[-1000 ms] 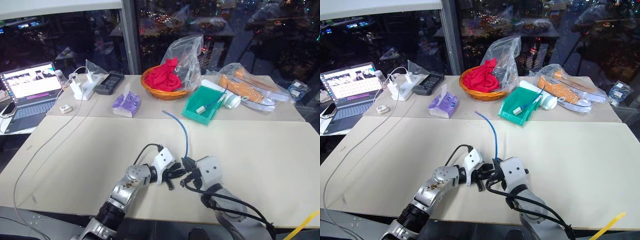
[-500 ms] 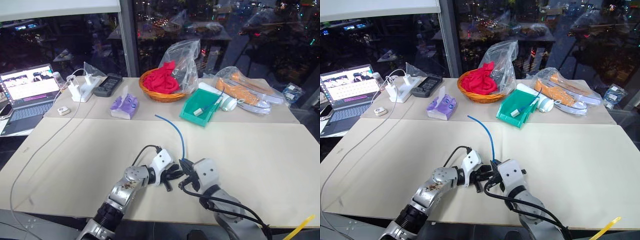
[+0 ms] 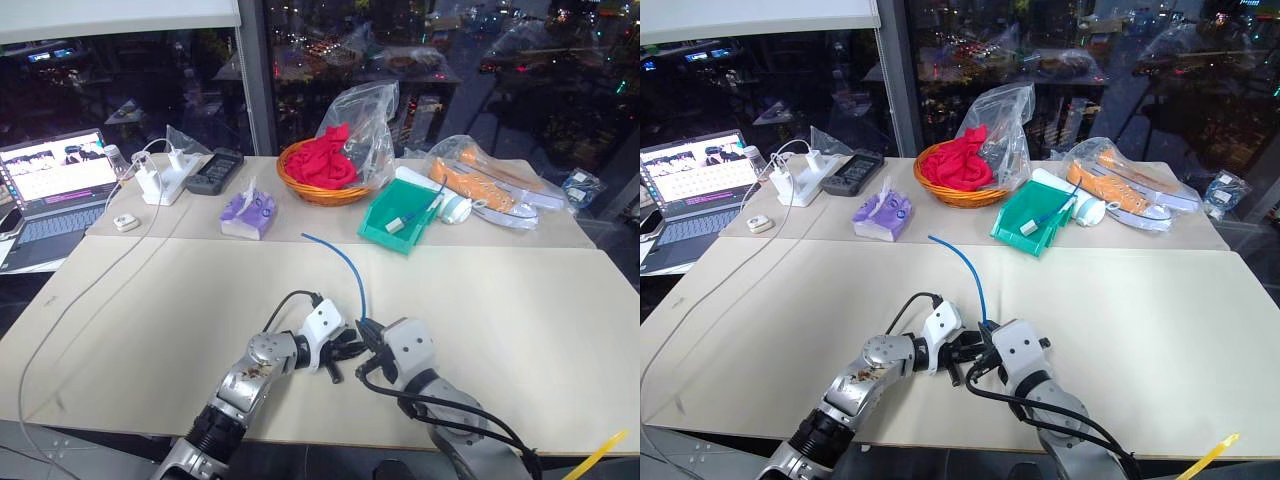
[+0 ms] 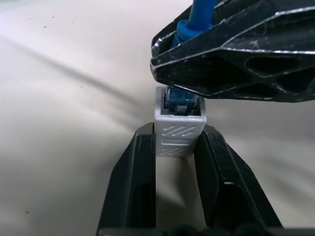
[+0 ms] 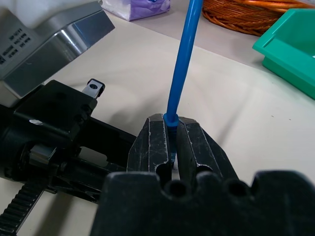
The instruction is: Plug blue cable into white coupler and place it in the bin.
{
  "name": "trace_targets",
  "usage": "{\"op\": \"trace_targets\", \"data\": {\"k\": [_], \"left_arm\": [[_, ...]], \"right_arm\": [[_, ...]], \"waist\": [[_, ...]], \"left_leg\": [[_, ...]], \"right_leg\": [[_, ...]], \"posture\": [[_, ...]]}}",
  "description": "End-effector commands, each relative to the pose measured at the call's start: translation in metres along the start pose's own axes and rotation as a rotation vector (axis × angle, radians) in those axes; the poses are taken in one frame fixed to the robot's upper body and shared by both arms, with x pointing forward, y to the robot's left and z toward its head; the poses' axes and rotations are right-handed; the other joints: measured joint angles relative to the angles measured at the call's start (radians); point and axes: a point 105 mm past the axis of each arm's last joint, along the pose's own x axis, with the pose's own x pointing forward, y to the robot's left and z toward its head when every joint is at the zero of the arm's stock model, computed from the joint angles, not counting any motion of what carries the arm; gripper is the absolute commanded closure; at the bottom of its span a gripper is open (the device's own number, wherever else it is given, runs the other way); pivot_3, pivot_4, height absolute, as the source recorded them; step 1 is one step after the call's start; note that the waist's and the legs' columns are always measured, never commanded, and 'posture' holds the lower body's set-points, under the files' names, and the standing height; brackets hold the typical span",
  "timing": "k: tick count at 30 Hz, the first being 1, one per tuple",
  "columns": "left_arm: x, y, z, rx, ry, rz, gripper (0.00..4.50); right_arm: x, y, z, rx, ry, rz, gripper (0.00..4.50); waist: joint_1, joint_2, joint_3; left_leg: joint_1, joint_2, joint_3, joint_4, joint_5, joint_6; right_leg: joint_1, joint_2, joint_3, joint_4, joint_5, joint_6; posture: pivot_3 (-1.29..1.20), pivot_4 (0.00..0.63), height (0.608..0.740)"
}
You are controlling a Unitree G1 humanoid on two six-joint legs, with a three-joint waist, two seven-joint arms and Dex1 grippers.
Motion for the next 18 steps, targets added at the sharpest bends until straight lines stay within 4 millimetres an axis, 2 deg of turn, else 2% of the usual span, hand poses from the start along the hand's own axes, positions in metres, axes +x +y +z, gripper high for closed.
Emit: {"op": "trace_targets", "data": {"k": [1, 6, 8, 9, 13, 18], "left_arm": [[0.003, -0.002, 0.011, 0.023, -0.044, -0.006, 3.87], [0.002, 0.001, 0.015, 0.021, -0.069, 0.017, 3.87], [0.002, 0.001, 0.015, 0.024, -0.077, 0.021, 2.87], [0.002, 0.001, 0.015, 0.026, -0.078, 0.022, 2.7], [0.002, 0.005, 0.018, 0.008, -0.094, 0.049, 1.28], [-0.016, 0.018, 0.021, 0.011, -0.104, 0.135, 1.28]], "right_arm": [[-0.011, 0.029, -0.086, 0.087, 0.384, 0.127, 4.5], [-0.004, 0.013, -0.061, 0.103, 0.287, 0.08, 4.5], [-0.003, 0.009, -0.056, 0.097, 0.273, 0.072, 4.5], [-0.003, 0.007, -0.055, 0.095, 0.269, 0.069, 4.5], [-0.003, 0.002, -0.052, 0.093, 0.256, 0.053, 4.5], [-0.004, -0.019, -0.03, 0.099, 0.175, -0.017, 4.5]], "waist": [[0.0, 0.0, 0.0], [-0.001, 0.0, 0.0], [0.0, 0.0, 0.001], [0.002, 0.0, 0.001], [0.008, 0.0, 0.001], [0.018, 0.0, 0.002]], "left_leg": [[0.0, 0.0, 0.0, 0.0, 0.0, 0.0], [0.0, 0.0, 0.0, 0.0, 0.0, 0.0], [0.0, 0.0, 0.0, 0.0, 0.0, -0.001], [0.0, 0.0, 0.0, 0.0, 0.0, -0.001], [-0.001, 0.0, 0.0, 0.0, 0.0, -0.001], [-0.001, 0.0, 0.0, 0.0, 0.0, -0.001]], "right_leg": [[0.0, 0.0, 0.0, 0.0, 0.0, 0.0], [0.0, 0.0, 0.0, 0.0, 0.0, 0.0], [0.0, 0.0, 0.0, 0.0, 0.0, 0.0], [0.0, 0.0, 0.0, 0.0, 0.0, 0.0], [-0.001, 0.0, 0.0, 0.0, 0.0, 0.0], [-0.002, 0.0, 0.0, 0.0, 0.0, 0.0]], "posture": [[0.0, 0.15, 0.74], [0.0, 0.15, 0.74], [0.0, 0.15, 0.74], [0.0, 0.15, 0.74], [0.0, 0.15, 0.74], [0.0, 0.15, 0.74]]}}
